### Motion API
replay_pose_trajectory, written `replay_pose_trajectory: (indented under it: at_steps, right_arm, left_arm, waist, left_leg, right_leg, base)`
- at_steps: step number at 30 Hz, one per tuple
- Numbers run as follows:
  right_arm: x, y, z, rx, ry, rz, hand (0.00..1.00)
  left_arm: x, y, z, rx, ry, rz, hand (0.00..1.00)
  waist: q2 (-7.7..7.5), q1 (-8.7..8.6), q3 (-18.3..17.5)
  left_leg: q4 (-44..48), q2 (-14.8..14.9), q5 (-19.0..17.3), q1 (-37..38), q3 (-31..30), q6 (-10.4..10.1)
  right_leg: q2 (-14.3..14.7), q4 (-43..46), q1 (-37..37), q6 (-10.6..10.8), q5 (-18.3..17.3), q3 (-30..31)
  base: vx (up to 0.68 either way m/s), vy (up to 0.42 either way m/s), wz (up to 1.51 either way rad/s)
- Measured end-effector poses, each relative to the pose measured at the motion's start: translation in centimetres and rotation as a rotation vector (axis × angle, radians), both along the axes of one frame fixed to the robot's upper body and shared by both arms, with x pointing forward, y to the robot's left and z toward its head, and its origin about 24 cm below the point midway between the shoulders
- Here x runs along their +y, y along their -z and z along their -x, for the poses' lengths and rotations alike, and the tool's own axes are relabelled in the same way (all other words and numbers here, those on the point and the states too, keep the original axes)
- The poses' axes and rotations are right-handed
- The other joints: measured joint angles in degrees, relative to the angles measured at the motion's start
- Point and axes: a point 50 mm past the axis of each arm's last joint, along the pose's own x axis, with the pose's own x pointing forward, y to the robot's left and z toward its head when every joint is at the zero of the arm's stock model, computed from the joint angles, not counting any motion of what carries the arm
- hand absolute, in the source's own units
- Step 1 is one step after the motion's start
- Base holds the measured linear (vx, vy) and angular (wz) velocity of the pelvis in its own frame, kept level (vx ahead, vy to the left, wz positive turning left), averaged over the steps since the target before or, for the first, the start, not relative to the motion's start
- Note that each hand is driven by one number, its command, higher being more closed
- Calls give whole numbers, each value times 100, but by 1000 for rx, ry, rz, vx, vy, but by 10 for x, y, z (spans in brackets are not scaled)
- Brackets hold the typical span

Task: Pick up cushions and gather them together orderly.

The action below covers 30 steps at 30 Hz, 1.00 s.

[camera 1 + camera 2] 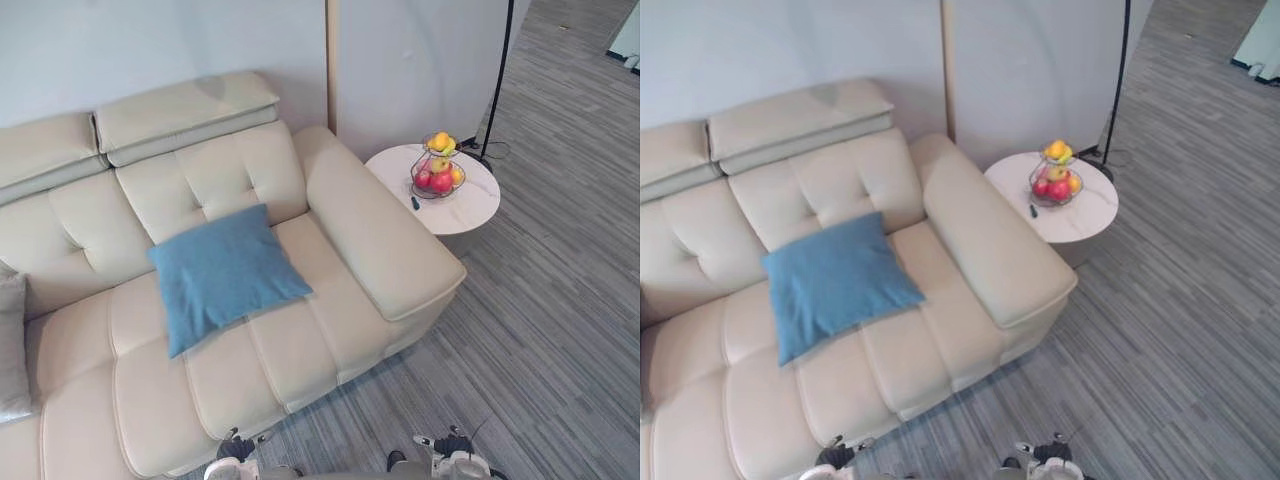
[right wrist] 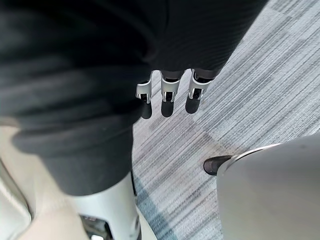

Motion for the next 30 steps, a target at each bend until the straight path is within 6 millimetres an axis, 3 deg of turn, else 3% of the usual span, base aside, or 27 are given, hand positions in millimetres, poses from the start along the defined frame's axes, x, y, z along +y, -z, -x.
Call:
replay_pose_trajectory:
  at_steps: [4,6,7,8,9,11,13,14,16,17,18,19,20,21,23,27,29,30]
  right_arm:
    - [3,-1,-4,-11,-2,-10,0]
    - [6,-1,-9,-18,-28,-12,0]
    - [8,-2,-13,-26,-37,-15,0]
    - [8,-3,-16,-36,-35,-13,0]
    - [8,-4,-20,-44,-38,-12,0]
    - [8,-3,-16,-36,-28,-16,0]
    - [3,-4,-15,-38,-17,-10,0]
    - [-3,-5,-16,-45,-11,3,0]
    - [-11,-6,-14,-46,22,15,0]
    - [-12,-6,-13,-44,34,16,0]
    - [-11,-6,-13,-44,35,15,0]
    - [-10,-5,-13,-40,35,13,0]
    - [-9,-6,-14,-41,29,14,0]
    - [-7,-6,-15,-43,28,11,0]
    - [-5,-6,-17,-46,33,5,0]
    - [-5,-3,-9,-27,37,4,0]
    - [-3,-3,-9,-29,35,2,0]
    - [-4,-3,-9,-27,37,4,0]
  left_arm:
    - [0,-1,-3,-6,6,-3,0]
    - [2,-1,-3,-6,7,-10,0]
    - [5,-1,-4,-7,10,-17,0]
    - [4,-2,-8,-13,15,-17,0]
    - [5,-3,-9,-15,21,-20,0]
    - [8,-3,-9,-12,35,-31,0]
    - [7,-3,-12,-8,63,-32,0]
    - [2,-2,-14,-8,83,-25,0]
    - [-5,-3,-19,-19,124,-19,0]
    - [-3,-4,-20,-24,114,-18,0]
    - [-2,-4,-20,-24,102,-17,0]
    - [1,-3,-16,-19,79,-18,0]
    - [3,-3,-14,-22,56,-18,0]
    - [3,-4,-15,-29,50,-17,0]
    - [1,-6,-19,-56,42,-15,0]
    - [-3,-9,-26,-98,28,-10,0]
    - [-2,-9,-24,-93,5,-7,0]
    - [-3,-7,-22,-85,-13,3,0]
  waist:
    - [-42,33,3]
    - [-89,42,22]
    - [-110,39,56]
    - [-28,21,104]
    - [-49,30,109]
    - [-108,26,110]
    - [-85,9,123]
    - [17,0,168]
    - [70,-68,194]
    - [90,-47,260]
    - [91,-35,285]
    - [42,17,350]
    - [71,51,358]
    - [79,47,362]
    - [86,92,395]
    - [106,344,410]
    - [157,353,384]
    - [206,375,351]
  left_leg:
    - [106,171,-115,-16,749,-90]
    - [250,296,-216,-51,1227,-78]
    - [256,385,-230,-56,1528,-84]
    - [220,480,-224,-58,1777,-95]
    - [216,538,-200,-31,2059,-136]
    - [220,540,-156,47,2259,-211]
    - [214,589,-111,157,2092,-276]
    - [304,652,-104,184,2005,-286]
    - [878,859,-72,86,1973,-263]
    - [2005,1250,40,-144,1674,-80]
    - [2345,1355,114,-202,1571,39]
    - [3216,1578,362,-456,1188,423]
    - [3745,1541,52,-740,695,171]
    - [3880,1425,-188,-958,455,67]
    - [3593,1073,-527,-1386,62,116]
    - [2097,367,-532,-1769,-1024,16]
    - [1342,225,-506,-1701,-1524,47]
    - [1309,213,-277,-1601,-1591,-11]
  right_leg:
    - [276,-33,-444,-98,301,628]
    - [378,-170,-696,-246,514,440]
    - [312,-239,-760,-498,393,-84]
    - [153,-86,-838,-709,244,-893]
    - [-98,236,-960,-818,122,-1911]
    - [-345,386,-915,-756,119,-2985]
    - [-222,464,-946,-649,131,-2792]
    - [-204,578,-972,-621,-28,-2712]
    - [-199,759,-1019,-656,-227,-2626]
    - [-69,860,-902,-697,-361,-2423]
    - [-28,863,-841,-710,-390,-2330]
    - [86,842,-688,-817,-487,-2029]
    - [165,838,-614,-855,-560,-1756]
    - [223,806,-590,-857,-602,-1570]
    - [386,606,-484,-860,-604,-1081]
    - [579,573,-410,-842,-615,-293]
    - [731,582,-425,-807,-630,23]
    - [831,627,-416,-704,-649,265]
  base:
    - [-20,-5,-100]
    - [-48,-11,-141]
    - [-85,-55,-137]
    - [-81,-69,-134]
    - [-44,-112,-125]
    - [43,-123,-106]
    - [75,-159,-68]
    - [57,-188,-45]
    - [84,-228,-41]
    - [109,-227,-51]
    - [87,-220,-88]
    - [90,-130,-104]
    - [85,-79,-125]
    - [135,-20,-123]
    - [196,-7,-120]
    - [168,118,-128]
    - [187,220,-162]
    - [248,261,-177]
